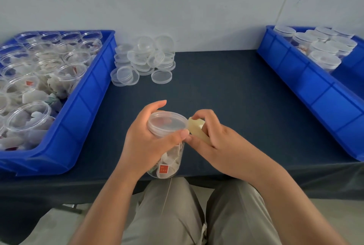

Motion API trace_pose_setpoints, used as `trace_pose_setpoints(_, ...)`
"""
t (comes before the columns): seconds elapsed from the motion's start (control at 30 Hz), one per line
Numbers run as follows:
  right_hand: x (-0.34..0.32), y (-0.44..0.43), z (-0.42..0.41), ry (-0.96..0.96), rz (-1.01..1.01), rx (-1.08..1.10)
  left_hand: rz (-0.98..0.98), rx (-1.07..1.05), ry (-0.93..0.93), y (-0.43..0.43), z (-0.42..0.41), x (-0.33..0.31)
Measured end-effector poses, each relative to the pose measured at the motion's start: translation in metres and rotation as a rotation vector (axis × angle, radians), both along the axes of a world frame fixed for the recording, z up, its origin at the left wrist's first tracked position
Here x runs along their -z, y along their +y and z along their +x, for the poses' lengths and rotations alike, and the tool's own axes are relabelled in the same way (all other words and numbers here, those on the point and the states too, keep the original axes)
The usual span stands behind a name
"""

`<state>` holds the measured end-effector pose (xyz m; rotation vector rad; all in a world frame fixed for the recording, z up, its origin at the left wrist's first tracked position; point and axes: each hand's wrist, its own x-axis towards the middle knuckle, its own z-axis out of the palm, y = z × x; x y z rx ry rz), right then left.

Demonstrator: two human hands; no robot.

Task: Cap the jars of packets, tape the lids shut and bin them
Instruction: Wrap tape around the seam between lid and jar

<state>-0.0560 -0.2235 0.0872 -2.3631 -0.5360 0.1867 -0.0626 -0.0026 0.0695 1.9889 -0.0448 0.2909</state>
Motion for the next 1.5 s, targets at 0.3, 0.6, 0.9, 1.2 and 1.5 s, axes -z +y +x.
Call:
trace_pose_setpoints(0.3, -0.017, -0.006, 0.005, -0.057, -0.14, -0.14, -0.149, 0.061, 0.058, 0.007, 0.002, 0.0)
trace_pose_setpoints(0.6, -0.002, 0.003, 0.004, -0.094, -0.245, 0.018, 0.137, 0.033, -0.066, 0.001, -0.004, 0.011)
trace_pose_setpoints(0.9, 0.02, 0.021, 0.011, -0.104, -0.271, 0.152, 0.512, -0.165, -0.414, -0.012, -0.003, 0.018)
trace_pose_setpoints(1.2, 0.025, 0.038, 0.018, -0.191, -0.202, 0.226, 0.554, -0.193, -0.515, -0.004, -0.001, 0.006)
trace_pose_setpoints(1.5, 0.035, 0.062, 0.041, -0.228, -0.277, 0.272, 0.505, -0.27, -0.429, 0.004, -0.004, 0.001)
